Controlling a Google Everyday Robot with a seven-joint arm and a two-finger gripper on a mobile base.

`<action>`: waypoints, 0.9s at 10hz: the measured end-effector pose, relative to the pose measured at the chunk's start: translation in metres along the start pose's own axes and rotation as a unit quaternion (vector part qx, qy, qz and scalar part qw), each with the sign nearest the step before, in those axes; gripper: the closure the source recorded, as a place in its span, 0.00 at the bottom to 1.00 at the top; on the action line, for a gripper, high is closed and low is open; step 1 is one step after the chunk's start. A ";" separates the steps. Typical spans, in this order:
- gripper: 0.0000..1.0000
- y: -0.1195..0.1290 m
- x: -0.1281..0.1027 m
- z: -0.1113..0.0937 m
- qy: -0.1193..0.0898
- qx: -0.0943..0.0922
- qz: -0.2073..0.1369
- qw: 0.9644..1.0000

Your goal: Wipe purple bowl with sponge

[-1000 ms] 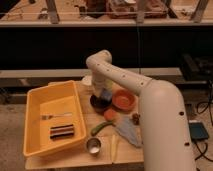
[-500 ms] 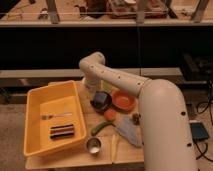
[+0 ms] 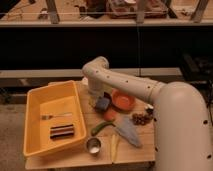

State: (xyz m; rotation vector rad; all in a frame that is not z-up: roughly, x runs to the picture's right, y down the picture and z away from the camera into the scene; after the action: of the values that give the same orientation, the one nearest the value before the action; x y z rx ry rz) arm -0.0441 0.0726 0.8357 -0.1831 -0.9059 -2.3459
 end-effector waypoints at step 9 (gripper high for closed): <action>1.00 0.071 0.003 0.005 -0.014 -0.042 0.050 0.998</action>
State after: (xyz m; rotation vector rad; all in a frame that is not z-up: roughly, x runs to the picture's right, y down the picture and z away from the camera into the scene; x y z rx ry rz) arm -0.0053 0.0326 0.8805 -0.2901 -0.7937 -2.2954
